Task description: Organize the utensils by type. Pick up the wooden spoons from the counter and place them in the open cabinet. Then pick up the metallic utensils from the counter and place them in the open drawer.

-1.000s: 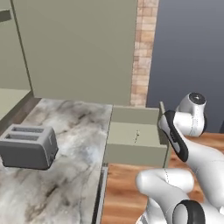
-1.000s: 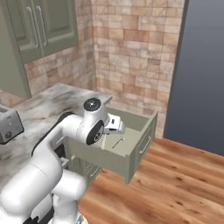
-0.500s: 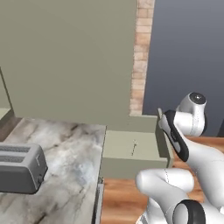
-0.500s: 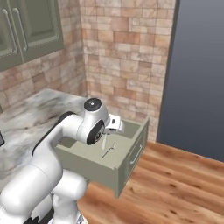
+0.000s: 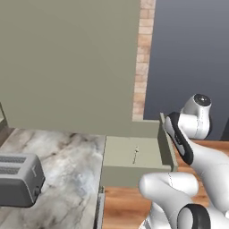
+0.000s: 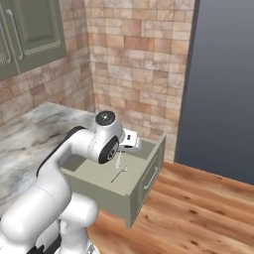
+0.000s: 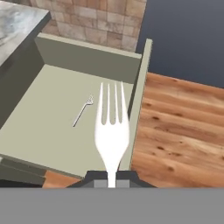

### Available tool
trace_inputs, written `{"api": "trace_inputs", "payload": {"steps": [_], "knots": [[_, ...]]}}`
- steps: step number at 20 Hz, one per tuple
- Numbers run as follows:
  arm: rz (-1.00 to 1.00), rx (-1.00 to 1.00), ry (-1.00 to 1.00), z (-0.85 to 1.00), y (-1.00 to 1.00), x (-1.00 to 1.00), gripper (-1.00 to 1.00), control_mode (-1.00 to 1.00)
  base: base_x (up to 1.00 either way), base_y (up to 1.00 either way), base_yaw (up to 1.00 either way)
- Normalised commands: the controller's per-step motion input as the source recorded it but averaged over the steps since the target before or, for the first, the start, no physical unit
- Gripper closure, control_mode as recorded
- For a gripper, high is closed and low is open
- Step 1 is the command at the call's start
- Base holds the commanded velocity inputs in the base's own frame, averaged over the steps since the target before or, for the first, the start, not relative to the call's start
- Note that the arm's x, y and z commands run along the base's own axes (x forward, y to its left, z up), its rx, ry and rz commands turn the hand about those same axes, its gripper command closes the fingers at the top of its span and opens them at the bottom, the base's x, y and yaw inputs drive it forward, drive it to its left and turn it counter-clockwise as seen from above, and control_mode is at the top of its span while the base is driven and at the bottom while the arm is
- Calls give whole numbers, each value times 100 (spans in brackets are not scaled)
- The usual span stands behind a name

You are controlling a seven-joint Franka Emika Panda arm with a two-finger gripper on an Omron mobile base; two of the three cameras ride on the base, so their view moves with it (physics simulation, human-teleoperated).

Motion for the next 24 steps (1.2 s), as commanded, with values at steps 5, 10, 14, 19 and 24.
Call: {"api": "trace_inputs", "payload": {"steps": [5, 10, 14, 19, 24], "knots": [[0, 0, 0, 0, 0, 0, 100, 100, 38, 0, -3], [0, 0, 0, 0, 0, 0, 100, 100, 43, 0, 0], [0, 0, 0, 0, 0, 0, 100, 100, 10, 0, 0], [0, 0, 0, 0, 0, 0, 100, 100, 0, 0, 0], [0, 0, 0, 0, 0, 0, 100, 100, 0, 0, 0]]}}
